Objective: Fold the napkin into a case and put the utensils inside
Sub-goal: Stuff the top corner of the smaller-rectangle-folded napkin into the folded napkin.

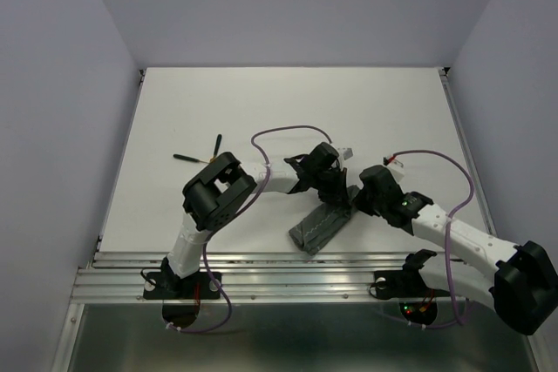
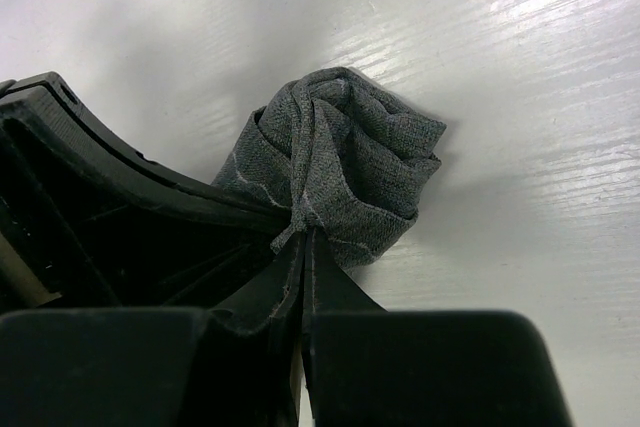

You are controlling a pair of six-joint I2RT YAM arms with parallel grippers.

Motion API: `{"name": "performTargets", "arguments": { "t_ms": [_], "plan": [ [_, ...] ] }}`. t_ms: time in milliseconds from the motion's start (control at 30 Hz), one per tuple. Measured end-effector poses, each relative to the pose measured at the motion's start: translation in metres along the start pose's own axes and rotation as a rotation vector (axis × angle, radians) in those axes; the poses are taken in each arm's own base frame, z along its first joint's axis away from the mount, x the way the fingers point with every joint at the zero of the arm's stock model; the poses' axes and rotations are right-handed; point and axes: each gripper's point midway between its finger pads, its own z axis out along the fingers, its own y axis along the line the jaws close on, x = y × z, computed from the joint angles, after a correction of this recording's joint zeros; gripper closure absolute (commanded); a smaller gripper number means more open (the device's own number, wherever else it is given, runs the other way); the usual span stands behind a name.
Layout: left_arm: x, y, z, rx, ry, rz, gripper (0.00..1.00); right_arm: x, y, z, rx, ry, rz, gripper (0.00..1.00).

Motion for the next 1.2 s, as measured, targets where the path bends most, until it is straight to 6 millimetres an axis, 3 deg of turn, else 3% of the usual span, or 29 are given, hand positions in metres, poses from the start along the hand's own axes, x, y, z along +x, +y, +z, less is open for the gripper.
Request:
{"name": "performTargets", "arguments": {
  "t_ms": [67,267,400,533,667,833,900,1000,1033,1100,1200],
  "plan": [
    [-0.001,-0.001,-0.001,-0.004,-0.006,0.011,0.98,0.001,-0.001,0.001,-0.001,-0.001,0.0,0.99],
    [-0.005,-0.005,-0.011,-0.03,-0.031,0.063,0.74,0.003,-0.004,0.002,-0.006,-0.004,0.003,0.99],
    [-0.011,-0.014,-0.023,-0.032,-0.057,0.098,0.67,0.003,-0.004,0.0,-0.014,-0.009,0.006,0.99],
    [-0.016,-0.021,-0.033,-0.031,-0.076,0.133,0.52,0.004,-0.006,0.0,-0.015,-0.01,0.006,0.99],
    [-0.015,-0.021,-0.036,-0.038,-0.073,0.147,0.44,0.003,-0.005,-0.001,-0.019,-0.013,0.008,0.99],
    [-0.013,-0.018,-0.037,-0.047,-0.064,0.159,0.26,0.003,-0.005,-0.001,-0.02,-0.013,0.008,0.99],
    [-0.013,-0.018,-0.037,-0.051,-0.063,0.161,0.26,0.003,-0.005,-0.001,-0.02,-0.013,0.008,0.99],
    [-0.014,-0.018,-0.039,-0.055,-0.074,0.162,0.4,0.003,-0.005,-0.001,-0.02,-0.013,0.008,0.99],
    [-0.014,-0.018,-0.041,-0.058,-0.08,0.159,0.58,0.003,-0.005,-0.001,-0.02,-0.013,0.008,0.99],
    [-0.015,-0.018,-0.047,-0.066,-0.101,0.157,0.81,0.003,-0.005,-0.001,-0.02,-0.014,0.008,0.99],
    [-0.021,-0.024,-0.056,-0.064,-0.138,0.161,0.92,0.003,-0.005,-0.001,-0.021,-0.014,0.009,0.99]
  ]
}}
